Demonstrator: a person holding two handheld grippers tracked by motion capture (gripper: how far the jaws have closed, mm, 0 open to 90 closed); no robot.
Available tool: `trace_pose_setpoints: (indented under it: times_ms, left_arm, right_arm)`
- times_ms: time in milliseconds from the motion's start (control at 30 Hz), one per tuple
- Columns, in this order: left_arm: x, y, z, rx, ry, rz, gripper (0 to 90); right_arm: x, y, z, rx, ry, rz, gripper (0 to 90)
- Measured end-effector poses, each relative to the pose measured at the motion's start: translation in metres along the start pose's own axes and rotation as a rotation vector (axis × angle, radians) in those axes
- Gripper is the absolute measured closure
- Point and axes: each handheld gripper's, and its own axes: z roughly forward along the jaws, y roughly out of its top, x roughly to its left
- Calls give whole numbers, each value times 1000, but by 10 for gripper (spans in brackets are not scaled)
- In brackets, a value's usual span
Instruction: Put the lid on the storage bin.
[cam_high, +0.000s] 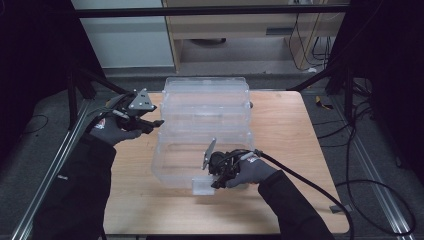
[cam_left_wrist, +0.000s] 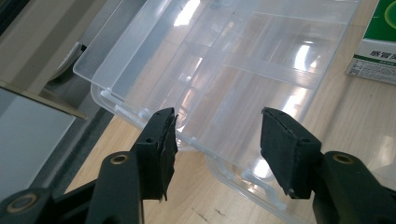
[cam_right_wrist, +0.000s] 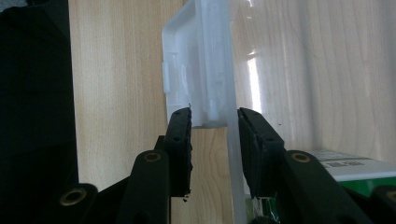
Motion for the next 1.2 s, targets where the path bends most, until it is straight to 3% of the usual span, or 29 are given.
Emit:
trace_pose_setpoints:
  times_ms: [200,433,867,1200]
  left_arm:
    - [-3,11,8,12,7,65,447]
    - [-4,26,19,57,26,140,452]
    - [-3,43,38,94,10,202,461]
    - [-3,47,57,123,-4,240,486]
  right_arm:
    - [0,0,0,-1,1,-1,662]
    - [0,0,0,-3,-4,2,662]
    - [1,0,0,-5,-4,0,662]
    - [1,-1,0,-8,-7,0,662]
